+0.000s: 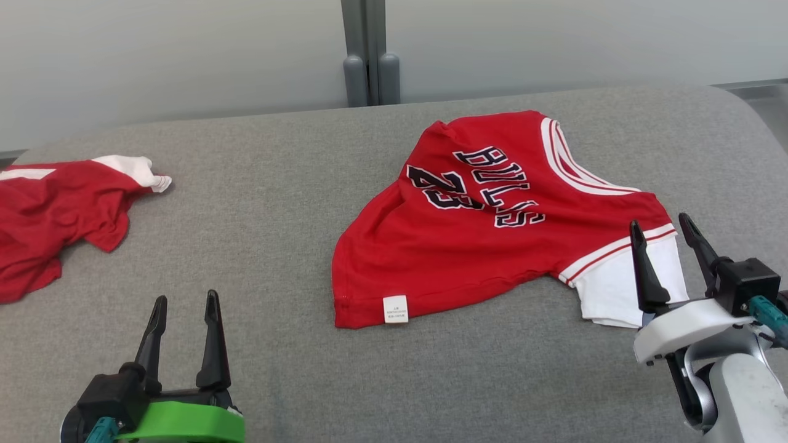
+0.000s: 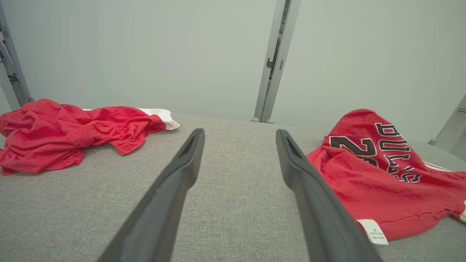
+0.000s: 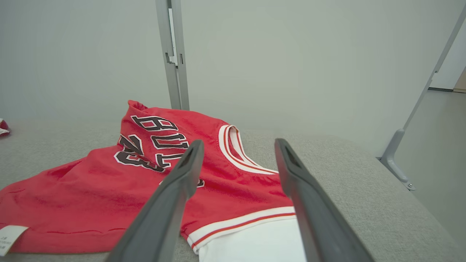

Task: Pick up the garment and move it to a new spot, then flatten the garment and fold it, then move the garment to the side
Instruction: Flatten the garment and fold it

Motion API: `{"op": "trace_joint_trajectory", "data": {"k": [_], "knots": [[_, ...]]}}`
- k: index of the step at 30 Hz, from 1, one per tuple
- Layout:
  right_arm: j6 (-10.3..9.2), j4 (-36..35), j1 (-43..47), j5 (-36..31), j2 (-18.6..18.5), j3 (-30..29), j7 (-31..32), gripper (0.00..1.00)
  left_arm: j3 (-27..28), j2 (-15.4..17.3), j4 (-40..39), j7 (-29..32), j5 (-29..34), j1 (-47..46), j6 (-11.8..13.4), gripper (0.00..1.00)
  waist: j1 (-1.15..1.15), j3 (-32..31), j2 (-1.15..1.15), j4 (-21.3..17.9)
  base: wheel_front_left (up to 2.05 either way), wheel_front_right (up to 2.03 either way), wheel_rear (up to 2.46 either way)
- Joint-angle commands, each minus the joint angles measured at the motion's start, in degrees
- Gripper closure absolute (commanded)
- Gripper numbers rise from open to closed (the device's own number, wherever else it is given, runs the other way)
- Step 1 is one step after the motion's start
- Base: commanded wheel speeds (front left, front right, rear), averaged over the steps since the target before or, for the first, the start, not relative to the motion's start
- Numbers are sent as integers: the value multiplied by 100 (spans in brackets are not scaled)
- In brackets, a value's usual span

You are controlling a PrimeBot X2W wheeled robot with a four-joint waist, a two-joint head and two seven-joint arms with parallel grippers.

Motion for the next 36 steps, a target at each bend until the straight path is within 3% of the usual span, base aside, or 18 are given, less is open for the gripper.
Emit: {"op": "trace_joint_trajectory", "data": {"k": [1, 12, 31, 36], "knots": [[-8, -125, 165, 57, -22, 67, -64, 0, 31, 16, 11, -2, -62, 105, 35, 0, 0, -182, 0, -159, 0, 0, 0], [-8, -553, 788, 253, 16, 485, -60, 0, -3, 16, -5, -2, -121, 326, 139, 0, 0, -312, 0, -271, 0, 0, 0], [-8, -573, 599, 365, 28, 492, 121, 0, -87, 16, -41, -2, -151, 365, 196, 0, 0, -212, 0, -214, 0, 0, 0], [-8, -404, 340, 580, 52, 270, 642, 0, -390, 15, 222, -2, -160, 168, 138, 0, 0, -61, 0, -323, 0, 0, 0]]}}
